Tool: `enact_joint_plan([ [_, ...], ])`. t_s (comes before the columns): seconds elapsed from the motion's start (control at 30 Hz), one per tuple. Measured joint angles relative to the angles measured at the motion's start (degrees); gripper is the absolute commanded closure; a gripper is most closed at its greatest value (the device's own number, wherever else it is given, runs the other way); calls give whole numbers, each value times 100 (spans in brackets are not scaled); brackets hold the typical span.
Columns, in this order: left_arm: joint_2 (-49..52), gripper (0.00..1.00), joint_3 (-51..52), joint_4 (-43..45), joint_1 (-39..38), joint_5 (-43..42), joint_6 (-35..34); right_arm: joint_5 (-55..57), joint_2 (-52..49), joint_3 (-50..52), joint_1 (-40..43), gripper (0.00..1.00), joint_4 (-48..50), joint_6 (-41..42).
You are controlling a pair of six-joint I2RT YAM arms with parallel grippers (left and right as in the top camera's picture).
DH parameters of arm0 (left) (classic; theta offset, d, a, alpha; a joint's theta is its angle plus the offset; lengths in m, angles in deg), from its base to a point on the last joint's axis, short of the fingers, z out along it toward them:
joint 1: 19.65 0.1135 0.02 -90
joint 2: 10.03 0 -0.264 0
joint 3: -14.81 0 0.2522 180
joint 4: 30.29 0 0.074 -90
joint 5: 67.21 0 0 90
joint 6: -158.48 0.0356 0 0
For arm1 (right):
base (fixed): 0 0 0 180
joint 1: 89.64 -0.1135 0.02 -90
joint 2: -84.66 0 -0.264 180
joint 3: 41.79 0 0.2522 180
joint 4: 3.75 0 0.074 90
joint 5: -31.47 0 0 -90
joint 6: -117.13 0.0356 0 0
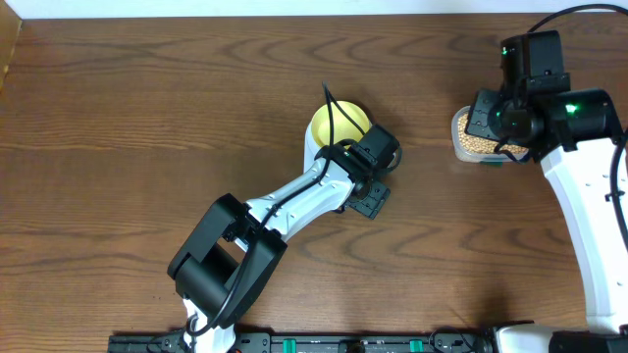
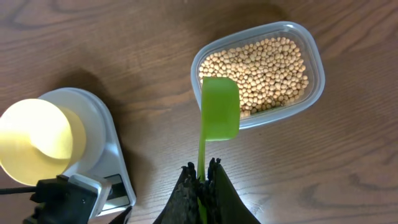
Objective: Scoop item into bowl and weigh 50g on scale
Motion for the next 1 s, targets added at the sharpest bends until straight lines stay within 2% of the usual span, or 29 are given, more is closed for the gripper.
enact_joint_plan([
  [1.0, 68, 30, -11, -17, -7, 48, 2, 144, 48, 0, 0, 99, 13, -26],
])
